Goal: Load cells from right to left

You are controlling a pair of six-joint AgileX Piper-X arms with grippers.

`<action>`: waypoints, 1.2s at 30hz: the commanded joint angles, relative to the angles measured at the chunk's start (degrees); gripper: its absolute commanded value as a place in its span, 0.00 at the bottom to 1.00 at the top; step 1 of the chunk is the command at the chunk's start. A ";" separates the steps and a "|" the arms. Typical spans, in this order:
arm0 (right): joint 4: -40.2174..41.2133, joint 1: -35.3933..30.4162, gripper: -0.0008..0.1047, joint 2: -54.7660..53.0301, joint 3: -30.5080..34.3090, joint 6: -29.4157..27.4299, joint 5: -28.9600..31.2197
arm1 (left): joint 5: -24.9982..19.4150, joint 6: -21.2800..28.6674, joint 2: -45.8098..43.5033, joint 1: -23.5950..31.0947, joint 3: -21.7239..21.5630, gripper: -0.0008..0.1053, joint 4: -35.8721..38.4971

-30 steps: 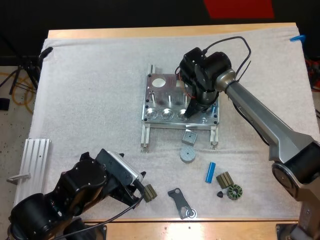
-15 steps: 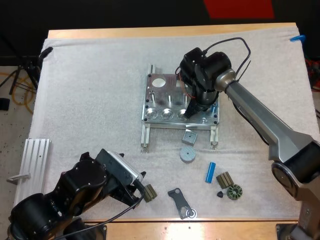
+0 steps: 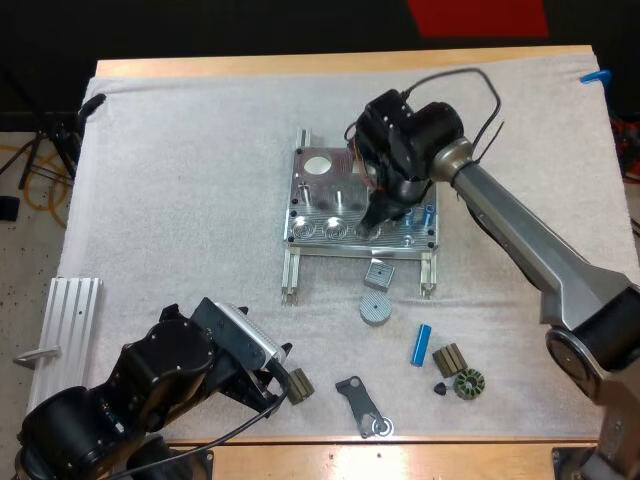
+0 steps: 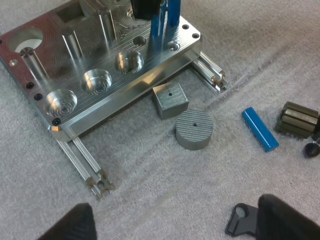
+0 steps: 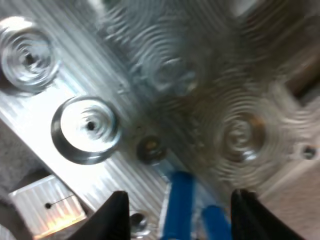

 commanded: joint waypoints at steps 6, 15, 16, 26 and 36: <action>1.43 0.01 0.44 -2.04 -2.25 0.19 4.53 | -1.18 -0.81 -0.08 -0.12 -0.37 0.62 0.15; 4.23 0.01 0.44 -1.80 -2.25 0.19 5.96 | -1.18 -0.81 -0.08 -0.12 -0.37 0.62 0.15; 4.23 0.01 0.44 -1.80 -2.25 0.19 6.05 | -1.18 -0.81 -0.08 -0.12 -0.37 0.62 0.15; 4.29 0.01 0.44 0.27 -2.12 0.03 6.68 | -1.18 -0.81 -0.08 -0.12 -0.37 0.62 0.15; 3.21 -0.11 0.44 0.65 1.39 -1.47 9.31 | -1.18 -0.81 -0.08 -0.12 -0.37 0.62 0.15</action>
